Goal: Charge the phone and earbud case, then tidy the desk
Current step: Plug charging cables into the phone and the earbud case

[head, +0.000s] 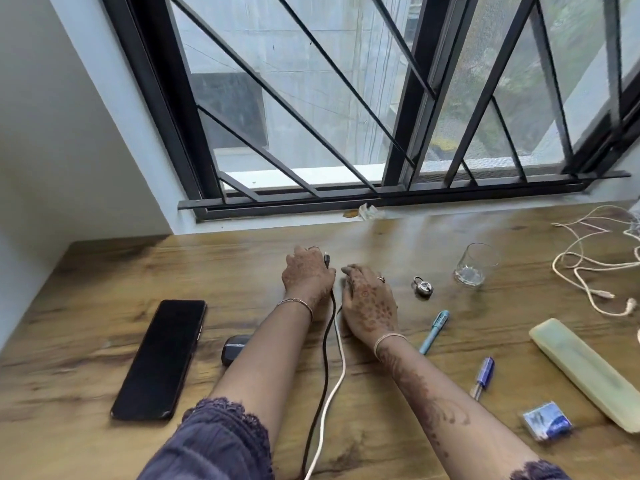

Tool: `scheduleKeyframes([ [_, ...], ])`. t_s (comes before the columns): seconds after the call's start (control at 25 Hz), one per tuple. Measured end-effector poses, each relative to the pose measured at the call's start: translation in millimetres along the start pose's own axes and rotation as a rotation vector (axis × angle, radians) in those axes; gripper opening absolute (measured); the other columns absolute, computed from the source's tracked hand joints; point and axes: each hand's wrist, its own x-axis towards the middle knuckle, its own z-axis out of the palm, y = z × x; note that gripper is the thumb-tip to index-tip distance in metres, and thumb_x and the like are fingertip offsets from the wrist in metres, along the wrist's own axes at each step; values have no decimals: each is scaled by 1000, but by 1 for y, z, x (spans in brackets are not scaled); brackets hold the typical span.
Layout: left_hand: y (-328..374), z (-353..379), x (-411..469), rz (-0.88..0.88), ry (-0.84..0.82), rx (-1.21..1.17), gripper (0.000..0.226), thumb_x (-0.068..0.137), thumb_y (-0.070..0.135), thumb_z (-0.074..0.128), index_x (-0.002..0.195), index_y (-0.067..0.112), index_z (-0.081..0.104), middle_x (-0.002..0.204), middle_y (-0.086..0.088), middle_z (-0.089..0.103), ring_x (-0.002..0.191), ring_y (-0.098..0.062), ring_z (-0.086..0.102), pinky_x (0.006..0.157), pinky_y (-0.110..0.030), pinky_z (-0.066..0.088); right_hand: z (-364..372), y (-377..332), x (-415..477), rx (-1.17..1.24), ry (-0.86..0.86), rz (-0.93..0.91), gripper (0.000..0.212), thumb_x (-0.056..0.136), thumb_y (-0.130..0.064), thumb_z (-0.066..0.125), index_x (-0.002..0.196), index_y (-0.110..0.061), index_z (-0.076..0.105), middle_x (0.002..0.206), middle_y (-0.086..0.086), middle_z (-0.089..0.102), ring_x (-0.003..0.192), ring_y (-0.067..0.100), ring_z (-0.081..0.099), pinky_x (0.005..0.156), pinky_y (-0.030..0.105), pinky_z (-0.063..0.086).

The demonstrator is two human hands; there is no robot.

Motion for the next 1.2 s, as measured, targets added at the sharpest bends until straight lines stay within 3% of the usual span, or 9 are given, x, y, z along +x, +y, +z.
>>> scheduleKeyframes([
  [0.24, 4, 6, 1, 0, 45, -46, 29, 95, 22, 51, 120, 9, 57, 125, -12, 51, 117, -31, 49, 90, -39, 47, 6, 8, 3, 11, -1, -33, 26, 86, -21, 51, 107, -19, 66, 109, -1, 64, 103, 19, 57, 90, 29, 48],
  [0.36, 4, -2, -4, -35, 49, -165, 25, 94, 20, 53, 117, 11, 59, 119, -11, 61, 113, -30, 55, 89, -38, 49, 13, 12, 6, 85, -137, -4, 30, 94, -14, 48, 121, -10, 60, 125, 8, 57, 118, 21, 49, 99, 13, 28],
  [0.44, -1, -13, -16, -45, 73, -251, 24, 94, 19, 52, 117, 14, 59, 118, -9, 64, 112, -29, 58, 88, -36, 49, 21, 10, 3, 58, -184, -20, 29, 95, -10, 48, 122, -6, 58, 124, 12, 55, 117, 24, 49, 95, 6, 19],
  [0.56, -11, -28, -37, -31, 87, -327, 30, 94, 18, 49, 123, 18, 58, 123, -7, 63, 116, -26, 56, 92, -32, 45, 22, 3, -9, 41, -214, 59, 19, 86, -13, 51, 96, -19, 66, 96, 6, 60, 105, 31, 55, 79, 14, 43],
  [0.64, -25, -39, -57, -39, 84, -392, 33, 93, 17, 49, 124, 19, 59, 124, -6, 63, 116, -25, 57, 94, -31, 45, 9, -21, -20, 99, -222, 15, 20, 85, -15, 51, 97, -19, 67, 98, 7, 63, 107, 33, 57, 82, 25, 50],
  [0.72, -39, -46, -76, -41, 89, -428, 34, 91, 17, 49, 123, 19, 60, 123, -6, 64, 115, -25, 58, 96, -32, 46, -10, -51, -28, 132, -57, -74, 28, 83, -14, 52, 107, -13, 67, 105, 6, 66, 102, 27, 59, 91, 33, 48],
  [0.8, -56, -55, -98, -43, 97, -446, 34, 90, 16, 50, 122, 19, 62, 122, -6, 65, 114, -24, 59, 96, -31, 47, -30, -82, -41, 136, 24, -171, 33, 85, -12, 51, 115, -11, 66, 113, 5, 65, 108, 23, 56, 97, 31, 44],
  [1.04, -117, -76, -154, -128, 154, -521, 34, 90, 21, 53, 123, 20, 62, 117, 1, 67, 103, -16, 62, 78, -22, 44, -33, -127, -80, 169, -65, -220, 37, 90, -12, 48, 125, -13, 59, 125, 2, 59, 116, 21, 51, 99, 30, 44],
  [1.2, -166, -74, -182, -262, 255, -566, 30, 90, 25, 54, 117, 19, 64, 115, -1, 68, 104, -20, 63, 83, -24, 45, -26, -159, -112, 266, -138, -300, 37, 91, -10, 47, 126, -13, 58, 127, 2, 57, 107, 23, 57, 97, 32, 46],
])
